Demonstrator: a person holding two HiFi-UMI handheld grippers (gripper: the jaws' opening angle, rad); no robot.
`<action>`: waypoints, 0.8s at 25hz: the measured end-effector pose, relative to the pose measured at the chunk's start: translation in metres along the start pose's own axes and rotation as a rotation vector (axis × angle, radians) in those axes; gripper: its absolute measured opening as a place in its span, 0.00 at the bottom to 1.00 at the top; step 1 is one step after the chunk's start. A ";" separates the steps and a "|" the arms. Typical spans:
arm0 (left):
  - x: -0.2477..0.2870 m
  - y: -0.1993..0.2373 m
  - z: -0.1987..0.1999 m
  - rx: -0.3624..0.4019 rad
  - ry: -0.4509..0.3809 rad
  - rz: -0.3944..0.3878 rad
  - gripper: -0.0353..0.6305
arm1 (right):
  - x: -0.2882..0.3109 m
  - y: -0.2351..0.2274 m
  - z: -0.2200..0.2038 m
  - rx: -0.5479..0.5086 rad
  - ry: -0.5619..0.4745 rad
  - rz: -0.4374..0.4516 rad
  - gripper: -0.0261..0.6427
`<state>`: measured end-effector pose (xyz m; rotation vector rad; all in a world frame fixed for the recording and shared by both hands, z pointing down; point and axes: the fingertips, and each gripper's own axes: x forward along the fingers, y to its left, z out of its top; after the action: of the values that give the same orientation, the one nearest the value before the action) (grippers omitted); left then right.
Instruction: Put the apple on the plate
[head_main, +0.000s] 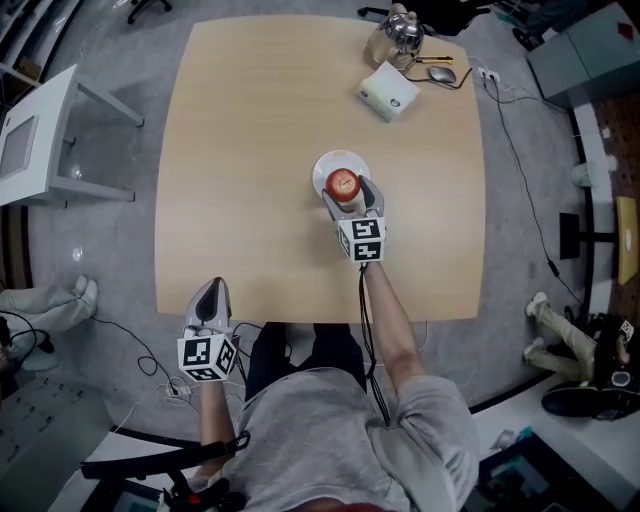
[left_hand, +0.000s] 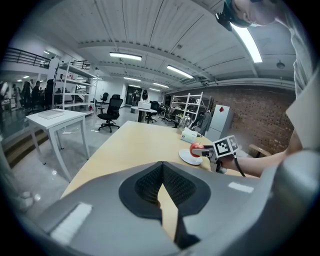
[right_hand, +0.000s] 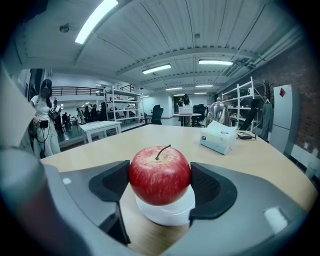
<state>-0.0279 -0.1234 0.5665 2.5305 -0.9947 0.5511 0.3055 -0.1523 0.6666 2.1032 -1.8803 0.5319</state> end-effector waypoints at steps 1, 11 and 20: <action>0.002 -0.001 0.000 0.001 0.002 0.001 0.08 | 0.001 -0.002 -0.001 0.000 0.003 0.000 0.61; 0.017 -0.007 -0.004 0.003 0.029 0.016 0.08 | 0.020 -0.016 -0.014 0.006 0.023 0.013 0.61; 0.031 -0.011 -0.006 0.003 0.043 0.018 0.08 | 0.032 -0.023 -0.024 0.009 0.039 0.025 0.61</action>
<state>-0.0004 -0.1305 0.5842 2.5039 -1.0028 0.6100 0.3285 -0.1673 0.7032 2.0621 -1.8891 0.5838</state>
